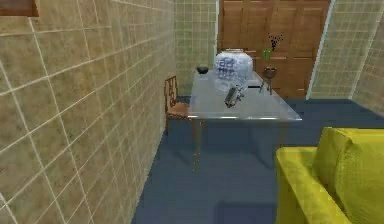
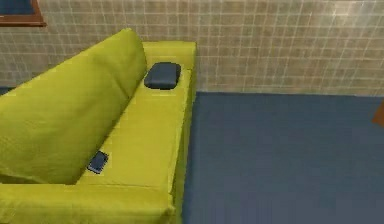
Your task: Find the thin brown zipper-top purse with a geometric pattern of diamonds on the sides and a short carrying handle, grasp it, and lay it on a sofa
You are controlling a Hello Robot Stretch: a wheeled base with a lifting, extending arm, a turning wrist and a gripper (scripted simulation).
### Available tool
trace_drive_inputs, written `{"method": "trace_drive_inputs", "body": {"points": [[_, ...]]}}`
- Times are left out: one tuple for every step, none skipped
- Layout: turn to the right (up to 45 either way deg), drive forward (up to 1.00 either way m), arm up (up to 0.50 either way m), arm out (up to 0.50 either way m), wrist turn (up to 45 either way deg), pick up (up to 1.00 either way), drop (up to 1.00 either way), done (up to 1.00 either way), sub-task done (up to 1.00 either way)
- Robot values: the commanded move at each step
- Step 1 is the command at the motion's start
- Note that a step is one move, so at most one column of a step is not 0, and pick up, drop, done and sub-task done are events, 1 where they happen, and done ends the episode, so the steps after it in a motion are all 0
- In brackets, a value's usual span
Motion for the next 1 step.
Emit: {"method": "trace_drive_inputs", "body": {"points": [[0.0, 1.00, 0.00, 0.00, 0.0, 0.00, 0.00, 0.00, 0.00]]}}
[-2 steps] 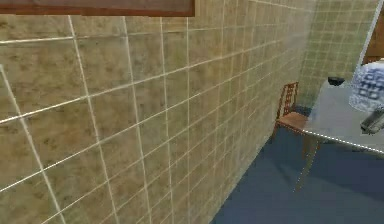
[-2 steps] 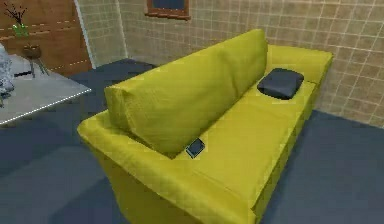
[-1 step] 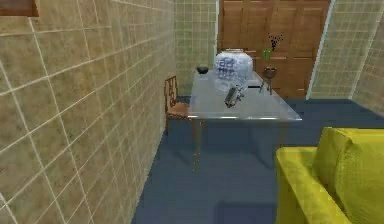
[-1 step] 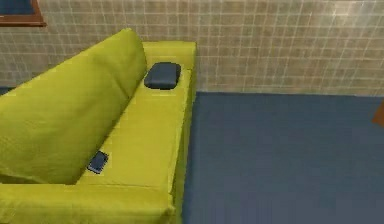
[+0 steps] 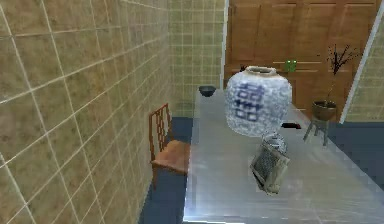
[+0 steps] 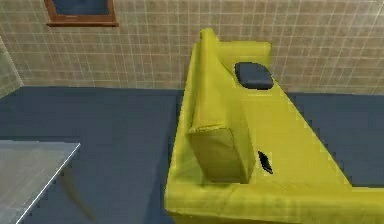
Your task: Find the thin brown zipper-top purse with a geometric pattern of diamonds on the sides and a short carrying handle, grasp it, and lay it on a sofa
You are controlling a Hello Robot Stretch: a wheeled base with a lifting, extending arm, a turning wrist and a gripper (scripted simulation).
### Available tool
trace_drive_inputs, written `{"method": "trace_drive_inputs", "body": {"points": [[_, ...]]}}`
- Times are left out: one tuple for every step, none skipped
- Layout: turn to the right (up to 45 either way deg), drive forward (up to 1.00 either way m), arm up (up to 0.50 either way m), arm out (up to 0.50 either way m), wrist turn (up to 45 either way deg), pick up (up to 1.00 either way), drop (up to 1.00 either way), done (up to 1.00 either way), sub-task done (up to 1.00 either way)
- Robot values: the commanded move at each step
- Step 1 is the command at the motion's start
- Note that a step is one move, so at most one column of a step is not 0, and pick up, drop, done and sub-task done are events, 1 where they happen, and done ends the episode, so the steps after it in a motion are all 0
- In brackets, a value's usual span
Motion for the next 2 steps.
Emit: {"method": "trace_drive_inputs", "body": {"points": [[36.0, 0.00, 0.00, 0.00, 0.0, 0.00, 0.00, 0.00, 0.00], [0.0, 0.05, 0.00, 0.00, 0.0, 0.00, 0.00, 0.00, 0.00]]}}
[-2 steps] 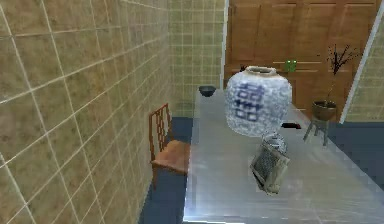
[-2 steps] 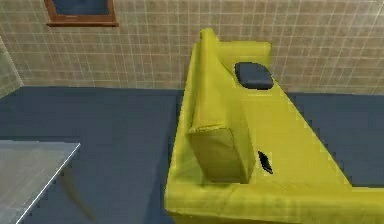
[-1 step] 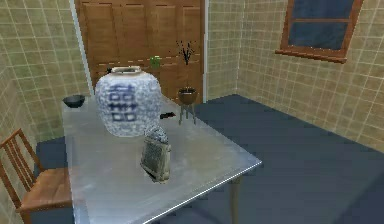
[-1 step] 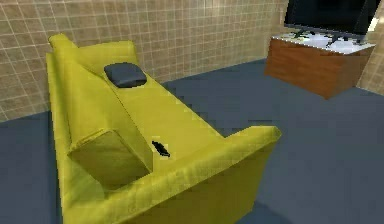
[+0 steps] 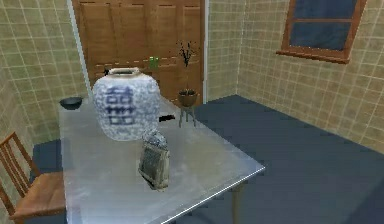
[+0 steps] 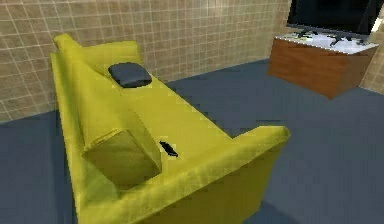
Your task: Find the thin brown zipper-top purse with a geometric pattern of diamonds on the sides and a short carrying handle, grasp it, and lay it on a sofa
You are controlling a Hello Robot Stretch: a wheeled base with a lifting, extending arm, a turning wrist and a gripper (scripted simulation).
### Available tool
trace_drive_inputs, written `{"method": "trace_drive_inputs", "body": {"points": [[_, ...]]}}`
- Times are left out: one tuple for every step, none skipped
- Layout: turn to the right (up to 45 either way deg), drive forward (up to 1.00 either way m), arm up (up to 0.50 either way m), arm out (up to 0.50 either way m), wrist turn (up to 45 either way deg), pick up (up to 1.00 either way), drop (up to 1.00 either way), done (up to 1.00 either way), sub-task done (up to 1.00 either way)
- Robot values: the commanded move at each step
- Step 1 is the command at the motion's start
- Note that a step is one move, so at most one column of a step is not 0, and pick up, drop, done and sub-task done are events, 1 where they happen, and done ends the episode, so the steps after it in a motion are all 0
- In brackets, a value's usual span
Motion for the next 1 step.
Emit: {"method": "trace_drive_inputs", "body": {"points": [[-45.0, 0.00, 0.00, 0.00, 0.0, 0.00, 0.00, 0.00, 0.00]]}}
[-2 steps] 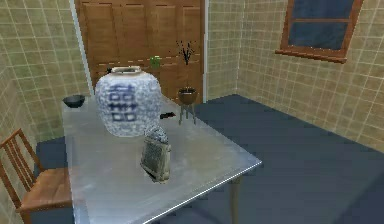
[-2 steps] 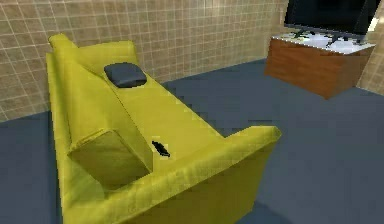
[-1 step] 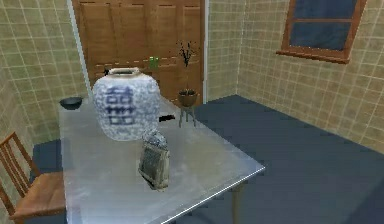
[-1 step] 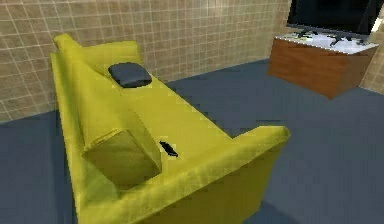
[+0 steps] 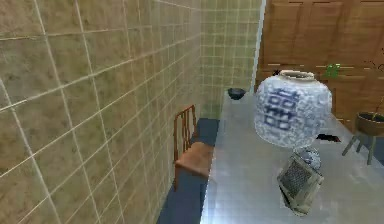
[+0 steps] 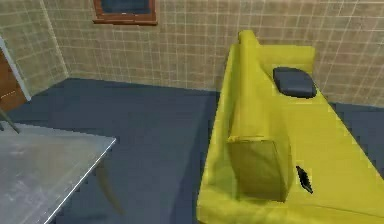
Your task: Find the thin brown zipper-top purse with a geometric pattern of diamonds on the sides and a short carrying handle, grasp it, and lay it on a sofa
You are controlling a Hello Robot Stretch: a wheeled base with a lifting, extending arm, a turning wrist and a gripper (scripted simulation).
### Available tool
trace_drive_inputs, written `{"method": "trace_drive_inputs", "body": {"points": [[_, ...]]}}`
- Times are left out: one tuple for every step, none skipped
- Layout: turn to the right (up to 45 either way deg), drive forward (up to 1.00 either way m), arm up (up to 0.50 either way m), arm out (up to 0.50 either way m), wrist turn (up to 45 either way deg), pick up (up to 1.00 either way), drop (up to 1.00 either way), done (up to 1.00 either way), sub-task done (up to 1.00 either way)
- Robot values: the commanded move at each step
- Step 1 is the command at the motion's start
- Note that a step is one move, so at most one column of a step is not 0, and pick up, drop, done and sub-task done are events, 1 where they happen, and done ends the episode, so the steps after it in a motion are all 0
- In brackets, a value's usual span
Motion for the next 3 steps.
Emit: {"method": "trace_drive_inputs", "body": {"points": [[-45.0, 0.00, 0.00, 0.00, 0.0, 0.00, 0.00, 0.00, 0.00], [-12.0, 0.00, 0.00, 0.00, 0.0, 0.00, 0.00, 0.00, 0.00], [0.0, 0.00, 0.50, 0.00, 0.0, 0.00, 0.00, 0.00, 0.00]]}}
